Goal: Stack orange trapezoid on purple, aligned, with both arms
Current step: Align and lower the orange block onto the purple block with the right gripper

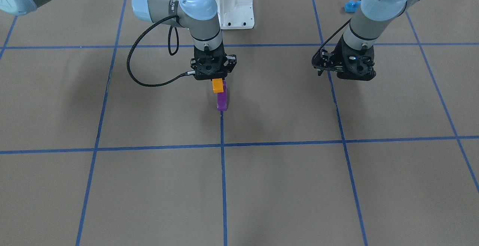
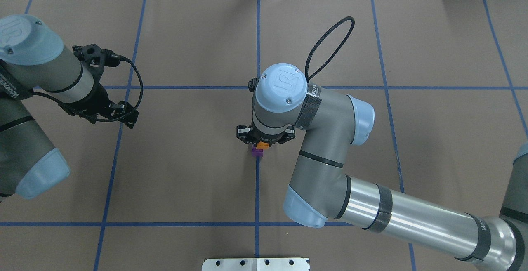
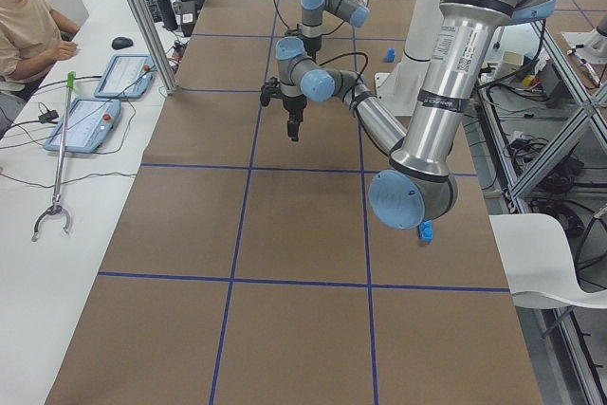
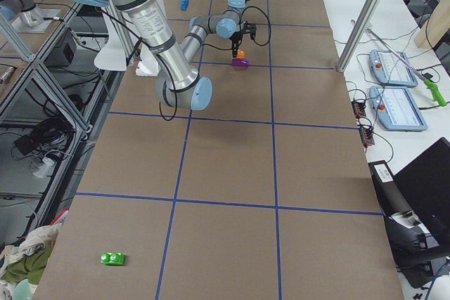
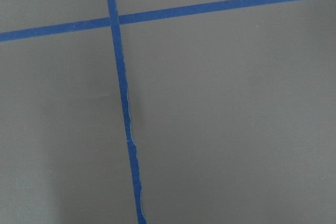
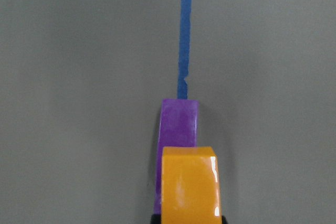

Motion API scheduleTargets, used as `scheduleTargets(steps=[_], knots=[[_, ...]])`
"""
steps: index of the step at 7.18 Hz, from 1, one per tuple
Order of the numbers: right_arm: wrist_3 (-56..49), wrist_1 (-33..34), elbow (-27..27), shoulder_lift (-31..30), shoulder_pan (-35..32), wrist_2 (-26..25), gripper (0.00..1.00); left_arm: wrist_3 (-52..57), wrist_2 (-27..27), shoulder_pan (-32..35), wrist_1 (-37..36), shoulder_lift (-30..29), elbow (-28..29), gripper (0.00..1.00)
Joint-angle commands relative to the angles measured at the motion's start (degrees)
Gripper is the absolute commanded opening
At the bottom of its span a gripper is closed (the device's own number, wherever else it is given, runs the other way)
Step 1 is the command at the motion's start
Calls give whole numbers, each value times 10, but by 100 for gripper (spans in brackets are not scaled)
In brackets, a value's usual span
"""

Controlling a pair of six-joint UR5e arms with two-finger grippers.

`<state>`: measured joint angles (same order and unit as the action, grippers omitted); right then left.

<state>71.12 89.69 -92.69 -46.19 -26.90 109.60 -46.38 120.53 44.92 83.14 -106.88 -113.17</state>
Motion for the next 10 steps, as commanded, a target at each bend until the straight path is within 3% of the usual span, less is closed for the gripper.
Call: scheduleTargets(steps=[1, 10], knots=[[-1, 0, 3, 1, 1, -2, 0, 0, 0, 0, 0, 0, 1, 100], [-1, 0, 29, 13, 11, -15, 0, -1, 0, 0, 1, 0, -2, 100]])
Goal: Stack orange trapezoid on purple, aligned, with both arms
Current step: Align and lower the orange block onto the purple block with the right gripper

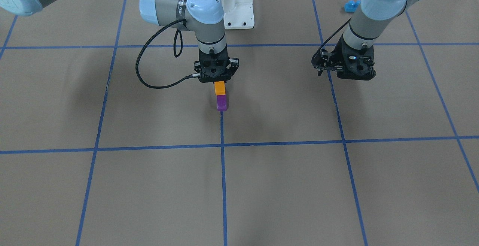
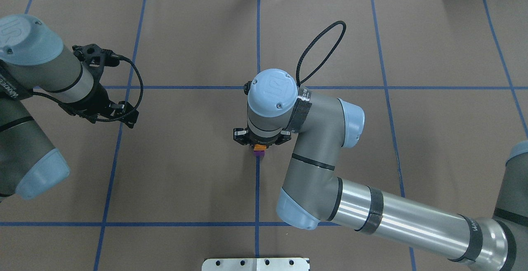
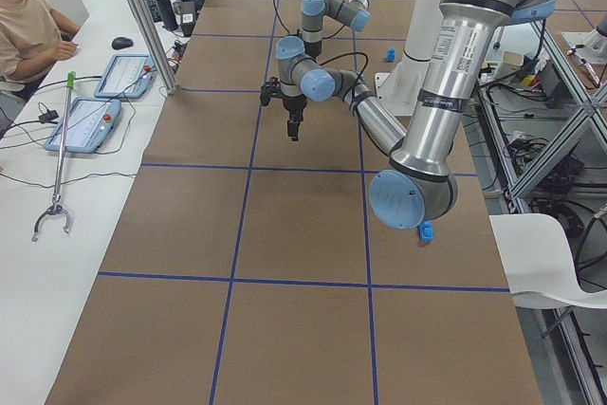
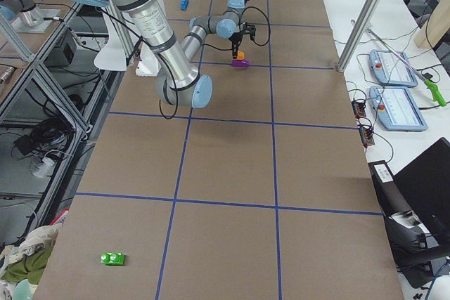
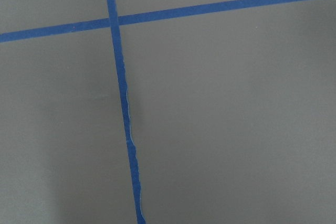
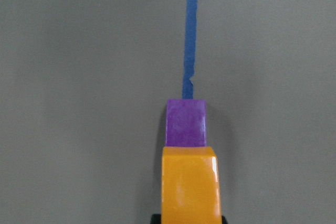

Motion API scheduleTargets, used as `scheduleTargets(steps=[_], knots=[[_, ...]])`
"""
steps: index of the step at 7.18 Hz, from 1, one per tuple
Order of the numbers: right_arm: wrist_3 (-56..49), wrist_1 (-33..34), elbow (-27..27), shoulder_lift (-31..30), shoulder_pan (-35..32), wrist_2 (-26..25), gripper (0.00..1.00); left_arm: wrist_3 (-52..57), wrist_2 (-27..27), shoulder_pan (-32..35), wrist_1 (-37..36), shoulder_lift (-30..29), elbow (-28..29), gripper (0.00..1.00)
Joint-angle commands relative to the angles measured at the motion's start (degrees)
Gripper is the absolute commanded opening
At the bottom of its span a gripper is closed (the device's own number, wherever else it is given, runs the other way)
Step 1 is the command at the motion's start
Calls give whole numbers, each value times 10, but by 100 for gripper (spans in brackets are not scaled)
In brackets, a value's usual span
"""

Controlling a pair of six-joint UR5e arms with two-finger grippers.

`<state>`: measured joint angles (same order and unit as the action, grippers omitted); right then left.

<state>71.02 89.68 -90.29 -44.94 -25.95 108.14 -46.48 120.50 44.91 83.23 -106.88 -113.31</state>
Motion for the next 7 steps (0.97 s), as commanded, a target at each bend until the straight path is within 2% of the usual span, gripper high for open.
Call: scheduleTargets(steps=[1, 7], knots=[[0, -1, 9, 1, 1, 0, 0, 0, 0, 0, 0, 1, -2, 100], [-34, 0, 13, -1, 5, -10, 0, -3, -1, -1, 0, 0, -6, 100]])
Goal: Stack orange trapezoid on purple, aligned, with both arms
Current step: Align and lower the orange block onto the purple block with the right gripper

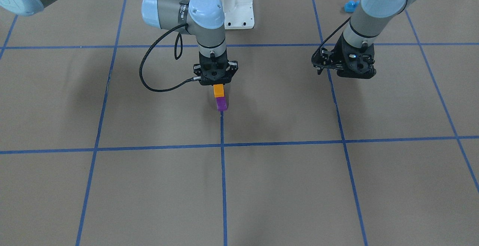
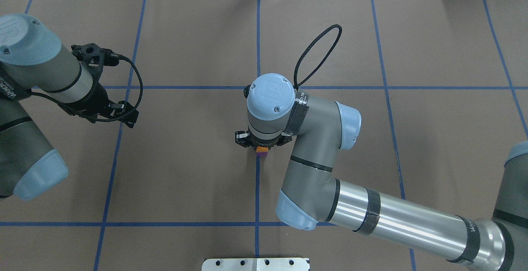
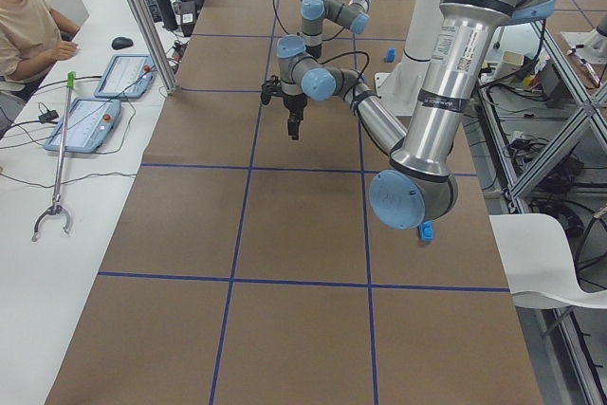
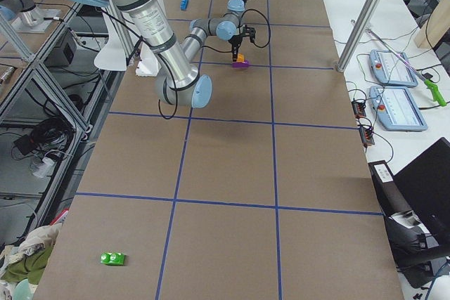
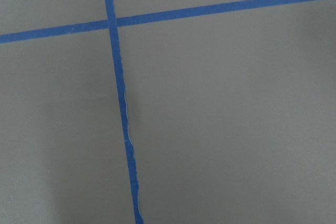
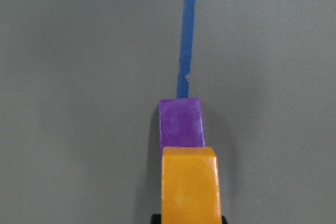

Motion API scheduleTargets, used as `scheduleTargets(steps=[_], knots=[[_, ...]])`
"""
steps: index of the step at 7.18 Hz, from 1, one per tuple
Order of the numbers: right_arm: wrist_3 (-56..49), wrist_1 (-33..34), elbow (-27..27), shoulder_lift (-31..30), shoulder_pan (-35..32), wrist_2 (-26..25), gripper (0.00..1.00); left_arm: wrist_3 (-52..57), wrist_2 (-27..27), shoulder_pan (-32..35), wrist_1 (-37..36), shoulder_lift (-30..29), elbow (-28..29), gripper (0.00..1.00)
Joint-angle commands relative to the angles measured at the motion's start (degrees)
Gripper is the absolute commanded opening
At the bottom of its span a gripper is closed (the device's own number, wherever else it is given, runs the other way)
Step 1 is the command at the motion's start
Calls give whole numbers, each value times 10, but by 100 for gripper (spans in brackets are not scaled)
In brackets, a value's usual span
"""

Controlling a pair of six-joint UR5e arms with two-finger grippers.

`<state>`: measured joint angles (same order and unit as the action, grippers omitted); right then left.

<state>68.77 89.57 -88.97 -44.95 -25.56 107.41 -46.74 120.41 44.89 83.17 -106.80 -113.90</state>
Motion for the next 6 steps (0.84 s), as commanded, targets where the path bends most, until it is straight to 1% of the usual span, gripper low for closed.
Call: scheduleTargets(steps=[1, 5, 6], knots=[[-19, 0, 5, 0, 4, -15, 0, -2, -1, -1, 1, -1, -1, 100], [-43, -1, 8, 0, 5, -18, 0, -5, -2, -2, 1, -3, -1, 100], [-43, -2, 8, 0, 5, -18, 38, -5, -2, -2, 0, -3, -1, 100]])
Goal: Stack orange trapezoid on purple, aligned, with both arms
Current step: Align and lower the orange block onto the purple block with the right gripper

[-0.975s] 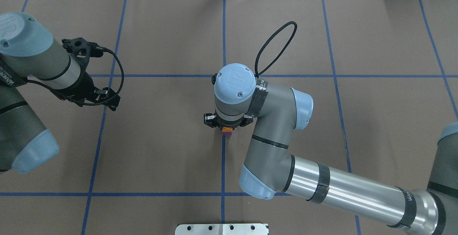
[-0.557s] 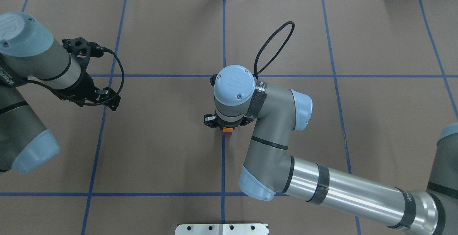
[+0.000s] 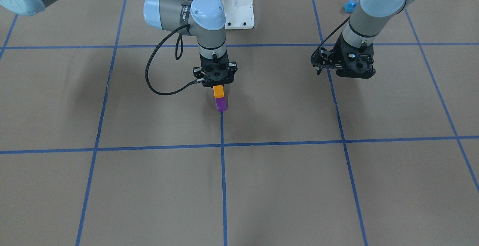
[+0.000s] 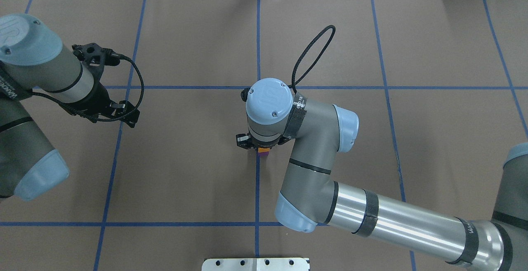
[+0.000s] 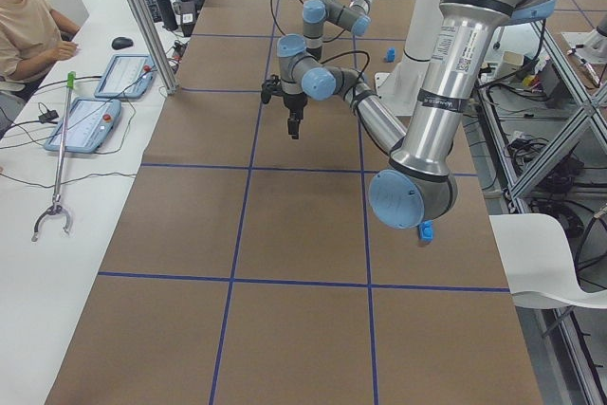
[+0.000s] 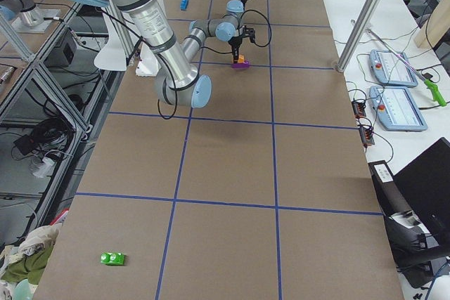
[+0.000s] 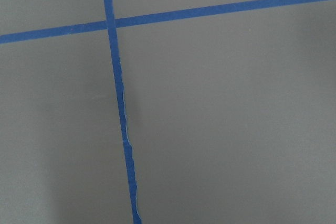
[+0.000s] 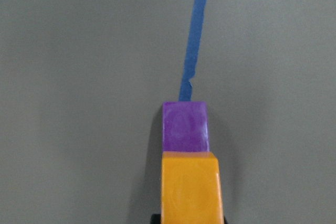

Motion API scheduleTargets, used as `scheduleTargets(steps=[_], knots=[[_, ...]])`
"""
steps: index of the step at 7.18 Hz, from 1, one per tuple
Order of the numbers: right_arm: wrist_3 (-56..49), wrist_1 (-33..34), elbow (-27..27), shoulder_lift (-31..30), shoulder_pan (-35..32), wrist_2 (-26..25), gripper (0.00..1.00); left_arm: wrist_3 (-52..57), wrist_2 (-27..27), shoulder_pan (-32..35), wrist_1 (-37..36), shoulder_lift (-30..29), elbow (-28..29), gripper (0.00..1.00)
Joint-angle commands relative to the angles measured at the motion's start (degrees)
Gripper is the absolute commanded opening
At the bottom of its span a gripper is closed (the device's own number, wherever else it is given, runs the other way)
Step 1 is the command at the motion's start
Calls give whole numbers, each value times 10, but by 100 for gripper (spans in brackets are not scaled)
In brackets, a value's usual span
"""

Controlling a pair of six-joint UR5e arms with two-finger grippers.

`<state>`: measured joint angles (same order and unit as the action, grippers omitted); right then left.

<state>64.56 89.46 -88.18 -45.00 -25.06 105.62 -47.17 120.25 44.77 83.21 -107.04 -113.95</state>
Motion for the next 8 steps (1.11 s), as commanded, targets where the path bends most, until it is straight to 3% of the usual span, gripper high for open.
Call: scheduleTargets(steps=[1, 5, 8], knots=[[0, -2, 0, 0, 0, -1, 99, -1, 0, 0, -1, -1, 0, 100], [-1, 4, -27, -1, -17, 13, 100, -1, -1, 1, -1, -2, -2, 100], [-2, 87, -174, -79, -88, 91, 100, 9, 4, 16, 1, 3, -10, 100]])
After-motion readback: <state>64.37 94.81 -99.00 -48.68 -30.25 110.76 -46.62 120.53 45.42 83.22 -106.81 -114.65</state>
